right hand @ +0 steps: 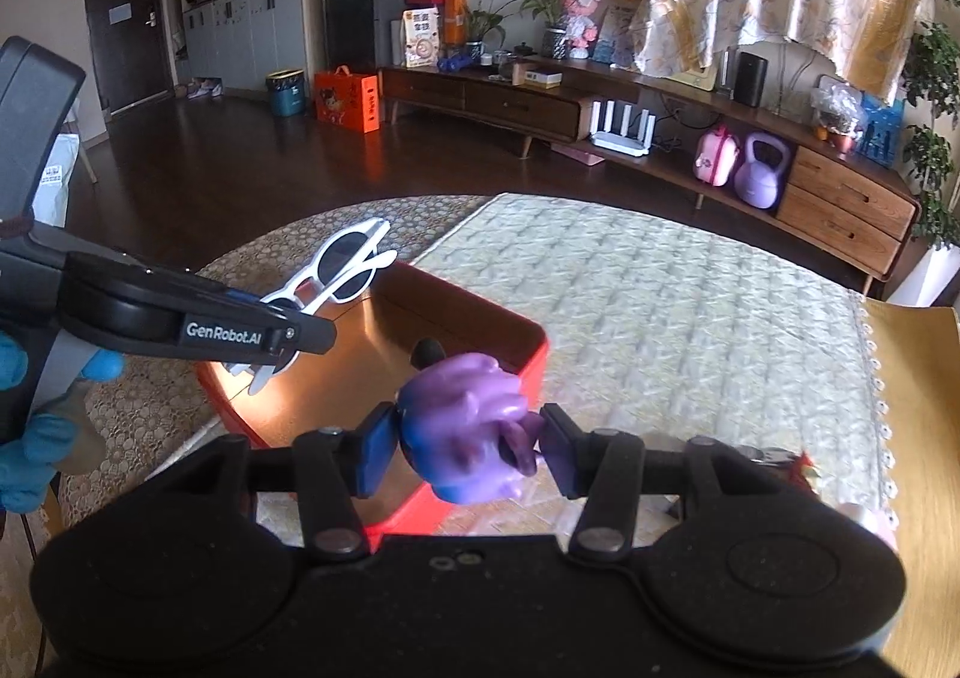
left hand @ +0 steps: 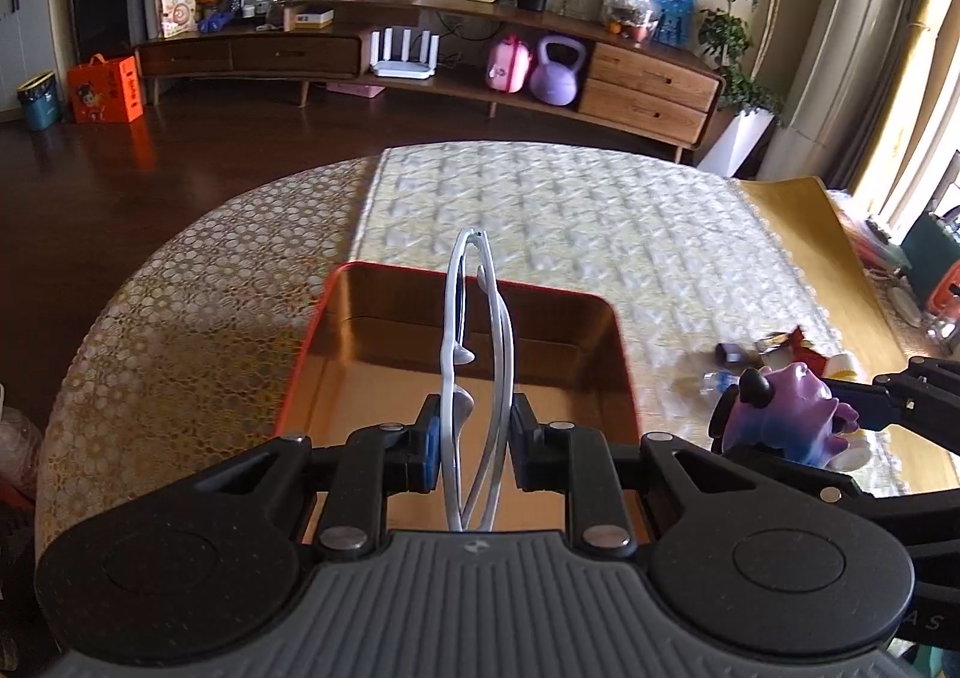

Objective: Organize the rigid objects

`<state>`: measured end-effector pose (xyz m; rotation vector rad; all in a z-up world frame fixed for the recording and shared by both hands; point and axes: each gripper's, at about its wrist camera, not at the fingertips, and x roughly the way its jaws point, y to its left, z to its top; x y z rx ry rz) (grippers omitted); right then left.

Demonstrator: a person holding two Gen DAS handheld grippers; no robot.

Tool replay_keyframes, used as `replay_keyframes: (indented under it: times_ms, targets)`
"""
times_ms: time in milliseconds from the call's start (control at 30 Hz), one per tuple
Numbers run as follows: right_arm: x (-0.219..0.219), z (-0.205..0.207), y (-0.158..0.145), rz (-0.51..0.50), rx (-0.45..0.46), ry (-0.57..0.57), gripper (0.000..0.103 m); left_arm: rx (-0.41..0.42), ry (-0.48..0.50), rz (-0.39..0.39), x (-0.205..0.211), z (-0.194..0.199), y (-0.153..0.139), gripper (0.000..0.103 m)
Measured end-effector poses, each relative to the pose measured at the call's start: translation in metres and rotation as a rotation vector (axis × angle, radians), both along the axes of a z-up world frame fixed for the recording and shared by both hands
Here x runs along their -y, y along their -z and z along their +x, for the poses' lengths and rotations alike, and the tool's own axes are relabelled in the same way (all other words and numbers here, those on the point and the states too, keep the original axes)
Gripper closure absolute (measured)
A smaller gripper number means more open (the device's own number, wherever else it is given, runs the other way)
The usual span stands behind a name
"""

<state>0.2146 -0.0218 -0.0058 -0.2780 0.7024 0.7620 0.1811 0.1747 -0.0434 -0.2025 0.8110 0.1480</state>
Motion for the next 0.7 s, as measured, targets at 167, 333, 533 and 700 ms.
replay_keyframes:
  times_ms: [167,333,533,700]
  targets:
    - [-0.028,0.005,0.011,-0.020,-0.014,-0.065,0.052,-0.037,-0.018,0.032,-0.019,0.016,0.013,0.082]
    - [-0.054,0.013,0.028,-0.076,-0.031,-0.111,0.052,-0.079,-0.012,0.061,-0.028,0.035,0.025,0.082]
    - [-0.073,0.028,0.046,-0.132,-0.037,-0.111,0.052,-0.129,0.003,0.076,-0.032,0.051,0.042,0.082]
    - [-0.086,0.045,0.057,-0.169,-0.036,-0.083,0.052,-0.146,-0.006,0.065,-0.036,0.058,0.050,0.081]
